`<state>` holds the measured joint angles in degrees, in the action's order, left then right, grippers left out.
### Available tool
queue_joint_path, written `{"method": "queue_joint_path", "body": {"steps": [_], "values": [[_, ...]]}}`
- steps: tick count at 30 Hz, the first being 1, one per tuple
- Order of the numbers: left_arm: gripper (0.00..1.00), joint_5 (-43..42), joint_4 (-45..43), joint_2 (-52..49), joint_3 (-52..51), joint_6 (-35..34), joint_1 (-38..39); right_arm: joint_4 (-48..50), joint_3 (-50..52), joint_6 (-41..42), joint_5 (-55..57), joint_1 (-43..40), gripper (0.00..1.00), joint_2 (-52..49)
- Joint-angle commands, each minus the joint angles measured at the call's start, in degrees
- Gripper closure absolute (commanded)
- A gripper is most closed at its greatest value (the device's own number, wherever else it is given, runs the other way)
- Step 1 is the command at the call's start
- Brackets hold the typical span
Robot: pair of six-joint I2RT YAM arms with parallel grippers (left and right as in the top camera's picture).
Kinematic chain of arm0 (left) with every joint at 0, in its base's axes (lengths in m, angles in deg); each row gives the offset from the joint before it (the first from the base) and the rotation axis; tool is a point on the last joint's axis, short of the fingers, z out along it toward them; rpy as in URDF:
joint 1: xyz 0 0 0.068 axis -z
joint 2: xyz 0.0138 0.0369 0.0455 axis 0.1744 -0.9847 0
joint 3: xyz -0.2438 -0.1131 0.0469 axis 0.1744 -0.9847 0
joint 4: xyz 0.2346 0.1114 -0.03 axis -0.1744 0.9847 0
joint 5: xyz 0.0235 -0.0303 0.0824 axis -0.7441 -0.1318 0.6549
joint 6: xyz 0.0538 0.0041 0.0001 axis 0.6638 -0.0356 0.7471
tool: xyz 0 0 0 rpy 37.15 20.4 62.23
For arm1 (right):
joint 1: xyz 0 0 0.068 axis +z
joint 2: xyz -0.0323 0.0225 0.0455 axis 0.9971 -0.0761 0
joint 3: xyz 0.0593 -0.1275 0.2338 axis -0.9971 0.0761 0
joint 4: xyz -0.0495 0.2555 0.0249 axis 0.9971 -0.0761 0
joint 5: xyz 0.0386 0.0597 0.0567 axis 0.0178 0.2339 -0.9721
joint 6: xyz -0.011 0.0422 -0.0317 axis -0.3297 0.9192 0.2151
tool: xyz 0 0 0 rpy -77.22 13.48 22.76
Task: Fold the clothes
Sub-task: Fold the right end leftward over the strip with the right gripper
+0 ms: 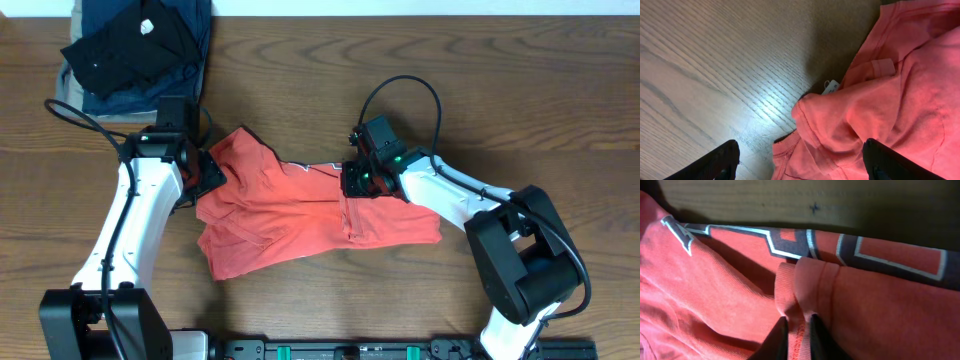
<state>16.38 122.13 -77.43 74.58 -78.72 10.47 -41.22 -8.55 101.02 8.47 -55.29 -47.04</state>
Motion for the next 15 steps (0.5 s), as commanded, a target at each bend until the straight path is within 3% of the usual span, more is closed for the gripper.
{"method": "queue_joint_path", "body": {"steps": [1,7,10,11,14,15], "values": [[0.20,0.3,0.2,-0.3,-0.4,-0.3,-0.1,-1.0,-1.0,-3.4,3.2,-0.5,0.83,-0.8],[0.20,0.3,0.2,-0.3,-0.4,-0.3,-0.1,-16.2,-10.6,-6.5,2.1,-4.4,0.89,2.9],[0.20,0.3,0.2,-0.3,-0.4,-0.3,-0.1,-23.5,-15.5,-10.2,1.9,-5.8,0.85,6.1],[0.20,0.3,0.2,-0.3,-0.4,-0.3,-0.1,-25.4,-16.7,-11.4,1.9,-6.1,0.78,7.2],[0.20,0.3,0.2,-0.3,-0.4,-0.3,-0.1,-29.7,-18.0,-12.6,1.9,-6.5,0.46,10.1],[0.20,0.3,0.2,-0.3,-0.4,-0.3,-0.1,-30.9,-18.0,-12.6,1.9,-6.5,0.43,10.6]]}}
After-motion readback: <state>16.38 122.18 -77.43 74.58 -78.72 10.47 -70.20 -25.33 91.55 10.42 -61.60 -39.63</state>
